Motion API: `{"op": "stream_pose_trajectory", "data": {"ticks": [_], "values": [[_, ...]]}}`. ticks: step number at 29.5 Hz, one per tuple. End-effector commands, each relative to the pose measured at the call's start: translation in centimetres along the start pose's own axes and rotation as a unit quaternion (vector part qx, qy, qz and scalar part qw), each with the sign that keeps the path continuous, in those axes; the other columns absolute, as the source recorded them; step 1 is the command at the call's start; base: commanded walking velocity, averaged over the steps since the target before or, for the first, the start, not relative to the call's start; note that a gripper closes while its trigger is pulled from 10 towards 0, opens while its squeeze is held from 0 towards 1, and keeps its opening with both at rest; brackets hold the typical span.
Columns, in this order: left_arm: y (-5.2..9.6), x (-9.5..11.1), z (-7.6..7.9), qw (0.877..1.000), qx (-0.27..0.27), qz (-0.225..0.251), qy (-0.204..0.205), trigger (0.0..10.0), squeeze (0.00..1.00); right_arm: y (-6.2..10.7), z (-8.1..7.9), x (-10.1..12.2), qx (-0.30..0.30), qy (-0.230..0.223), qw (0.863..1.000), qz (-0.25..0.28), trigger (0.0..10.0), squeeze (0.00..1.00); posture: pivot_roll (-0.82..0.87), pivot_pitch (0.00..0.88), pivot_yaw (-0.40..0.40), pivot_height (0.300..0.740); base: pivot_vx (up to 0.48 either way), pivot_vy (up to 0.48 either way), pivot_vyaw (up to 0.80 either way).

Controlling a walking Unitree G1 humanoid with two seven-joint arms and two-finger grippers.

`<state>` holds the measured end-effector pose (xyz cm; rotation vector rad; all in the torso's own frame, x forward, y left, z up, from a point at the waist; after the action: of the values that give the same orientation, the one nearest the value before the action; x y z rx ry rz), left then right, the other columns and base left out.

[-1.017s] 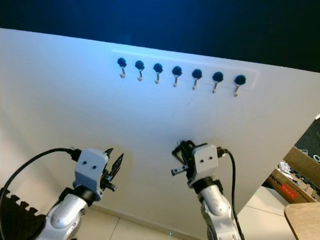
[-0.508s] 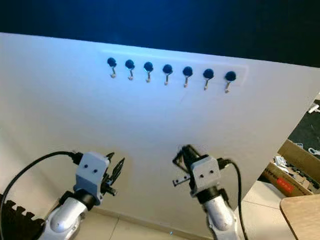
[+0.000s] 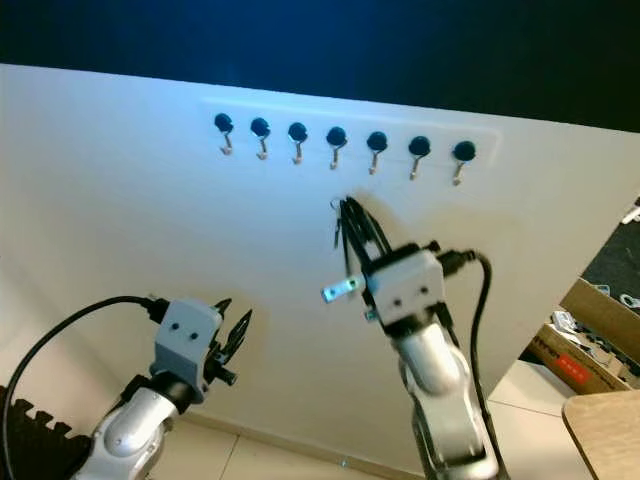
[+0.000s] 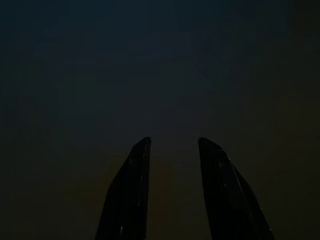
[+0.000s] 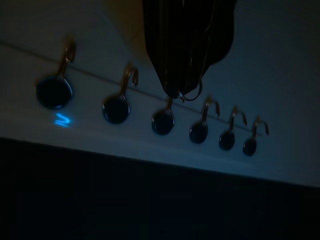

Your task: Hang keys on a hook

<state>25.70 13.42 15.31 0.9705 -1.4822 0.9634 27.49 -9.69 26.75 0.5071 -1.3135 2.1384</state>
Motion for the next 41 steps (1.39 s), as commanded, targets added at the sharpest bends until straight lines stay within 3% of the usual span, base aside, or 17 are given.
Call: {"op": "stream_pose_trajectory", "data": {"ticks": [1, 9, 16, 31, 41], "values": [[0.0, -0.6, 0.1, 1.0, 0.001, -0.013, 0.004, 10.0, 0.0, -0.1, 0.1, -0.9, -0.015, -0.018, 0.999, -0.03, 10.0, 0.0, 0.14, 0.121, 0.008, 0.74, 0.0, 0.0, 0.0], [0.0, -0.6, 0.0, 1.0, 0.004, -0.012, 0.004, 10.0, 0.0, -0.6, 1.0, -1.1, -0.041, -0.02, 0.998, -0.045, 10.0, 0.0, 0.14, 0.115, 0.007, 0.74, 0.0, 0.0, 0.0], [-0.1, -0.6, 0.0, 1.0, 0.004, -0.012, 0.003, 10.0, 0.0, -0.7, 1.9, -1.6, -0.078, -0.066, 0.993, -0.061, 10.0, 0.0, 0.14, 0.11, 0.006, 0.74, 0.0, 0.0, 0.0], [-0.1, -0.8, 0.1, 1.0, 0.003, -0.015, 0.004, 10.0, 0.0, -1.0, 1.6, -0.2, -0.045, -0.084, 0.995, -0.033, 10.0, 0.0, 0.13, 0.115, 0.008, 0.74, 0.0, 0.0, 0.0], [0.0, -0.8, 0.1, 1.0, 0.005, -0.015, 0.004, 10.0, 0.0, -1.6, 2.3, 0.0, -0.067, -0.09, 0.993, -0.03, 10.0, 0.0, 0.14, 0.115, 0.006, 0.74, 0.0, 0.0, 0.0]]}}
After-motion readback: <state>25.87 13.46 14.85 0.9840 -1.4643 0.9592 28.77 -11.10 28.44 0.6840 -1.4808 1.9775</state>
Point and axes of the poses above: a point about 5 cm out from each wrist's last joint towards the gripper, its own y axis pointing back from the gripper into the wrist, its own x axis along the axis of the wrist's last joint, z = x × y, the point moved 1 cm from there along -y, pointing out of the wrist towards the gripper, and after that the axes turned 12 degrees about y, right-handed, at the moved point
